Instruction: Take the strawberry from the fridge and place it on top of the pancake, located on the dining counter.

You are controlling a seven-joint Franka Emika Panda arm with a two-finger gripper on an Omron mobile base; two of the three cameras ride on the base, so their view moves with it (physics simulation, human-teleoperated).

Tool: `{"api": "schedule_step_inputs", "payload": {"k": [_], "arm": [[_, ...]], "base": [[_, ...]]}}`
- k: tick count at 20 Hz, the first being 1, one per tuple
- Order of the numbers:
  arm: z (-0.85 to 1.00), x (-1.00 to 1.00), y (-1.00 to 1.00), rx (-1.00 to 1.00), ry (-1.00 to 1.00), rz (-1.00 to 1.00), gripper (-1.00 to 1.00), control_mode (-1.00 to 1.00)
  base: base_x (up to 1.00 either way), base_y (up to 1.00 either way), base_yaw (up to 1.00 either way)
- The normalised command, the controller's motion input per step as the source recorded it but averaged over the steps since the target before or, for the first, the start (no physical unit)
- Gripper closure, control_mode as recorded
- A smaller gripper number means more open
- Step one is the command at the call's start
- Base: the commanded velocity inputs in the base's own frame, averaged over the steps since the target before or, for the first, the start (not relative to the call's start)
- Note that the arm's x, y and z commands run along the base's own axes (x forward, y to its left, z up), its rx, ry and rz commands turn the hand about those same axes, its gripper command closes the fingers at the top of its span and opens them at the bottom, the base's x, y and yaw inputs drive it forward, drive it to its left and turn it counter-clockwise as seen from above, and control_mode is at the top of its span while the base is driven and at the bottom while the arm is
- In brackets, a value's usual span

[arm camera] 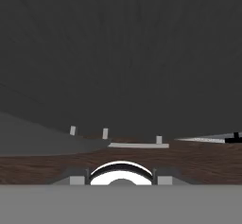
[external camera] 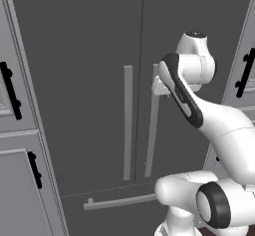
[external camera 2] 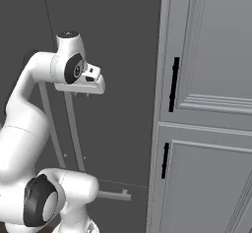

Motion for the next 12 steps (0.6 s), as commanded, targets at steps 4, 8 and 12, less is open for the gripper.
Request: {"api": "schedule_step_inputs", "payload": {"k": [4, 8, 12], "arm": [[0.0, 0.0, 0.0, 0.0, 0.0, 0.0, -1.0, 1.0], [0.0, 0.0, 0.0, 0.0, 0.0, 0.0, -1.0, 1.0], [0.0, 0.0, 0.0, 0.0, 0.0, 0.0, -1.0, 1.0]], "base": [[-0.08, 0.0, 0.0], [-0.55, 0.0, 0.0], [-0.6, 0.02, 0.01]]}}
